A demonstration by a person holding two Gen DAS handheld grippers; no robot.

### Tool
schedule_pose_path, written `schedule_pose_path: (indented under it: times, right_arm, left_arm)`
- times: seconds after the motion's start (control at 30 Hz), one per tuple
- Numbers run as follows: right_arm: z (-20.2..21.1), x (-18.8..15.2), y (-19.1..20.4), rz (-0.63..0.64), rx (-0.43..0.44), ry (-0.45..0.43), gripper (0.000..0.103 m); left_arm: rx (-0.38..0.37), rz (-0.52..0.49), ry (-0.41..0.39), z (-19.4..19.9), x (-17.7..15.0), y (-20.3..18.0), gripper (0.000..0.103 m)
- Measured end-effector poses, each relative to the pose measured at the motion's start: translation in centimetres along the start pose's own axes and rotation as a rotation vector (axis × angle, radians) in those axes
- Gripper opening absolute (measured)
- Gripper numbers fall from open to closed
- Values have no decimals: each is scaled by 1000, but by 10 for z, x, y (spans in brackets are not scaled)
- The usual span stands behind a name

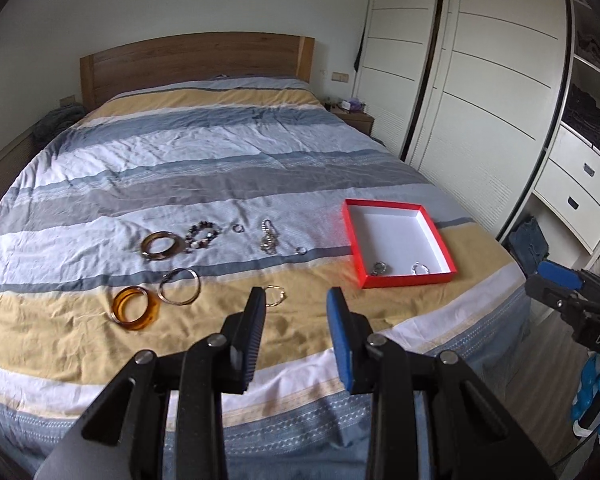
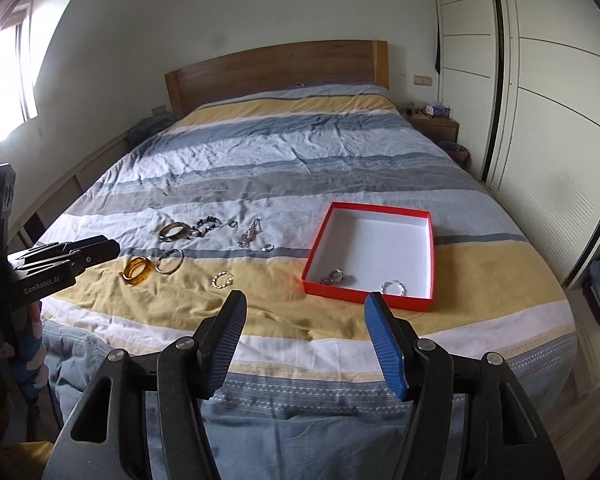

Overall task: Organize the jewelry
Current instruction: 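Move both tools back toward the remaining jewelry on the duvet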

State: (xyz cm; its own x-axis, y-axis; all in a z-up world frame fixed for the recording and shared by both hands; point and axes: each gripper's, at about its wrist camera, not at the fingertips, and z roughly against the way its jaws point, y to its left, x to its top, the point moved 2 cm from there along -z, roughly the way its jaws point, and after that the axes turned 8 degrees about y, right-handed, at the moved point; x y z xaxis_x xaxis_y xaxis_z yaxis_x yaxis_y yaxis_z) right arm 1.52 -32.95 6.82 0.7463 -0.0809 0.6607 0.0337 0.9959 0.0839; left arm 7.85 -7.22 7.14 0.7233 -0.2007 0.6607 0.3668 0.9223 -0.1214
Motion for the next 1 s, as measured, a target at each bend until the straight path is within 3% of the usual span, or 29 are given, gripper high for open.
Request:
schedule_pose_path:
  times: [0.07, 0.2, 0.4, 1.0]
  right_arm:
    - [11, -3, 17, 18, 1, -18, 64]
    - [29, -13, 53, 51, 2, -34, 68]
    - [49, -27, 92, 83, -4, -68, 69]
    - [73, -35, 105, 45, -5, -187, 75]
  left_arm:
    - [21, 37, -22, 15, -10, 13, 30]
    - [59, 88, -49, 38, -28, 34, 41]
    - [95, 156, -89, 62, -46, 58, 42]
    - [263, 250, -109, 93, -88, 100, 44]
